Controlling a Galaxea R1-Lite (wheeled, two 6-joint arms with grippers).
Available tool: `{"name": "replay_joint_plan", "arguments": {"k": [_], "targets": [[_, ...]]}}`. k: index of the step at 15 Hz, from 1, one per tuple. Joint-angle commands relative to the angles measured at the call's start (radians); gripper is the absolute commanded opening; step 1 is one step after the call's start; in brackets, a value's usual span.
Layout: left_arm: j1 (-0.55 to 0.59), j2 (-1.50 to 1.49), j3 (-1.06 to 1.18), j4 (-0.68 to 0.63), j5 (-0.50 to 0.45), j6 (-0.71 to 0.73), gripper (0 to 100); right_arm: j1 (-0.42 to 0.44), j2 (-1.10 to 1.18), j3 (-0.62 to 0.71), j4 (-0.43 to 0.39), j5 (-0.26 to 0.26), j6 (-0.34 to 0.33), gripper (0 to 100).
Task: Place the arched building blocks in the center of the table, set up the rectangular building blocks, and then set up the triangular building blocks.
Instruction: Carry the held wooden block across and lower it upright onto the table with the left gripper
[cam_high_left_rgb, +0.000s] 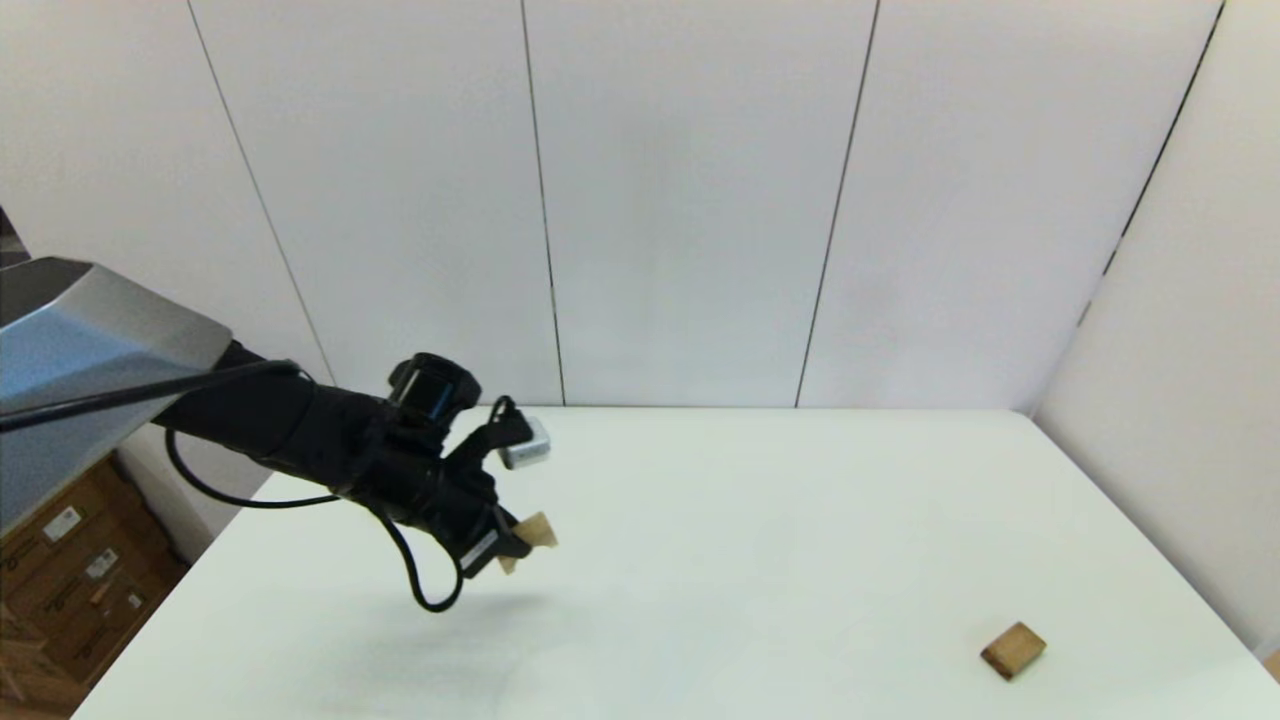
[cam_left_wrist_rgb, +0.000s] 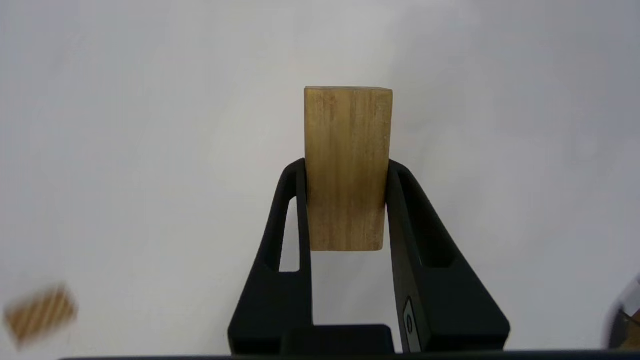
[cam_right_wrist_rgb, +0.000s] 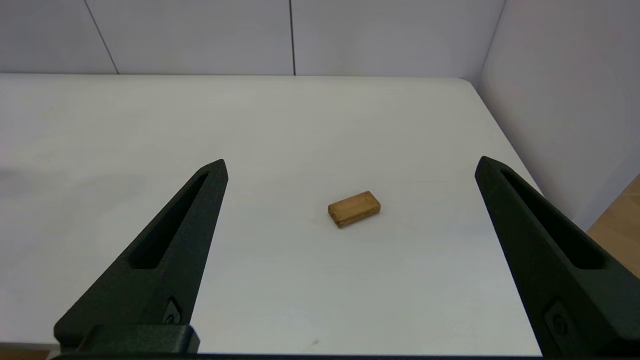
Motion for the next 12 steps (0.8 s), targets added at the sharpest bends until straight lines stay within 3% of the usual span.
{"name": "replay_joint_plan", "arguments": {"k": [1, 7, 12], "targets": [[-0.263, -0.017, -0.019, 0.003, -0.016, 0.043, 0, 0.000, 0.000, 0.000, 0.000, 0.000, 0.000, 100], [-0.396, 0.082, -0.091, 0.041, -0.017, 0.059, 0, 0.000, 0.000, 0.000, 0.000, 0.000, 0.000, 100], [-0.401, 0.187, -0.303, 0.245, -0.004, 0.085, 0, 0.000, 0.000, 0.000, 0.000, 0.000, 0.000, 100]]}}
